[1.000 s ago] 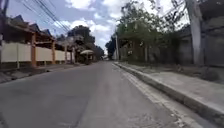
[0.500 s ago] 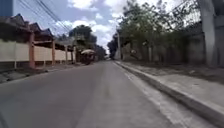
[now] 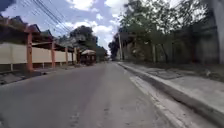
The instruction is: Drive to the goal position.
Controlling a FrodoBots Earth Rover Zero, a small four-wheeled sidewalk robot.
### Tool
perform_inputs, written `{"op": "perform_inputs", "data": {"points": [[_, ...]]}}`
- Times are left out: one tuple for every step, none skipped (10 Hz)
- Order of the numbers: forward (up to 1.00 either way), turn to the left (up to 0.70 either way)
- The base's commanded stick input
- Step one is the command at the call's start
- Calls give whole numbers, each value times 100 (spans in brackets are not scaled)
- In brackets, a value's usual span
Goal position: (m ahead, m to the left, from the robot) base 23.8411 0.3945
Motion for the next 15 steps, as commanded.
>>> {"op": "perform_inputs", "data": {"points": [[100,0],[100,0],[100,0],[100,0],[100,0],[100,0],[100,0],[100,0],[100,0],[100,0],[100,0],[100,0],[100,0],[100,0],[100,0]]}}
